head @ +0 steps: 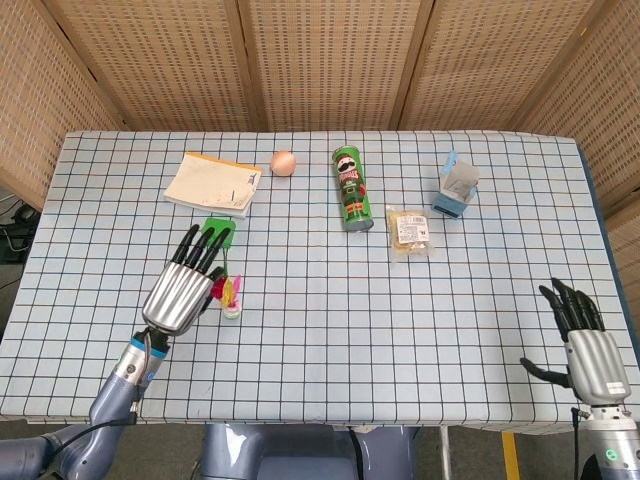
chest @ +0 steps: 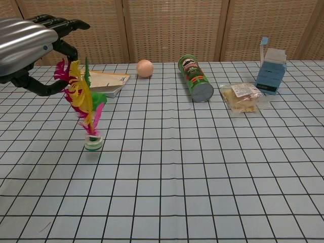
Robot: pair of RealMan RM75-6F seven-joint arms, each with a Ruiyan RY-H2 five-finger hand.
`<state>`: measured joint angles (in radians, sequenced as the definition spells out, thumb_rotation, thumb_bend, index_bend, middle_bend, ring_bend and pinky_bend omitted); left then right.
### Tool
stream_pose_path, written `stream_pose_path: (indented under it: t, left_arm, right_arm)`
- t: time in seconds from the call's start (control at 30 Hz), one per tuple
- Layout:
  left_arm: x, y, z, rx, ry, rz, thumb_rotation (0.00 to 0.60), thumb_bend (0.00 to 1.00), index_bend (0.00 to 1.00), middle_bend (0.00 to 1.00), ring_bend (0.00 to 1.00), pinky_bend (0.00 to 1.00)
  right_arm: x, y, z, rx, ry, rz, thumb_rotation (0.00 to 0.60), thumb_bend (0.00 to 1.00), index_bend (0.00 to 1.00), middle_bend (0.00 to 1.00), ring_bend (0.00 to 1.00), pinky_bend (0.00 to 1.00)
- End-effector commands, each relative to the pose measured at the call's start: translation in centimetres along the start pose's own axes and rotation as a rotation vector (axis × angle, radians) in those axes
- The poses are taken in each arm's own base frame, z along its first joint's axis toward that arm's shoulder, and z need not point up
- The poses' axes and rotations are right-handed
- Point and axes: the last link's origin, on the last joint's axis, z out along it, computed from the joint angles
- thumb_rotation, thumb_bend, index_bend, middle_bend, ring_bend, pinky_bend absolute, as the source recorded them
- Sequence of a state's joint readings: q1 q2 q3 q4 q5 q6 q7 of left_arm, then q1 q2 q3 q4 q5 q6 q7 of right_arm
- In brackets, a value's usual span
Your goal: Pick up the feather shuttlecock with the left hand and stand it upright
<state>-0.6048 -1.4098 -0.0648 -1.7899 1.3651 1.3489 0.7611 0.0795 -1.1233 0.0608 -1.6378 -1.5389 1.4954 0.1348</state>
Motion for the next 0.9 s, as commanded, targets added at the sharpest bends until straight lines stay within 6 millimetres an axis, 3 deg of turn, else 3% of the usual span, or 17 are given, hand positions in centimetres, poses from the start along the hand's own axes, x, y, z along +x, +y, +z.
stream_pose_path:
  t: [0.03, 0.27, 0.4, 0.47, 0.9]
  left_arm:
    - [-0.4, -0.4, -0.1, 0.008, -0.007, -0.006, 0.6, 0.65, 0.73, 0.0, 0.0, 0.01]
    - [-1.4, -1.0, -0.2, 0.025, -0.026, -0.008, 0.6, 0.6, 0.68, 0.0, 0.0, 0.01]
    - [-2.6, -1.1, -0.9, 0.022, -0.061, -0.01, 0.6, 0.41, 0.51, 0.0, 0.0, 0.0]
    - [-2.8, -1.2, -1.1, 0.027, -0.066, -0.02, 0.6, 0.36, 0.45, 0.0, 0.0, 0.0]
    - [-2.2, -2.8, -2.9, 0.054, -0.042, -0.064, 0.6, 0.34, 0.33, 0.0, 0.0, 0.0]
  right_arm:
    - [-0.1, -0.1, 0.0, 0.004, -0.004, -0.005, 0.6, 0.02, 0.0, 0.0, 0.0, 0.0]
    - [-0.3, -0.2, -0.1, 0.005, -0.008, -0.011, 0.6, 0.02, 0.0, 0.0, 0.0, 0.0]
    - [-0.4, -0.1, -0.1, 0.005, -0.008, -0.012, 0.6, 0.02, 0.0, 0.0, 0.0, 0.0]
    - [-0.4, -0.1, -0.1, 0.004, -0.008, -0.01, 0.6, 0.02, 0.0, 0.0, 0.0, 0.0]
    - [-0.3, -0.2, -0.2, 0.011, -0.005, -0.007, 0.6, 0.02, 0.0, 0.0, 0.0, 0.0]
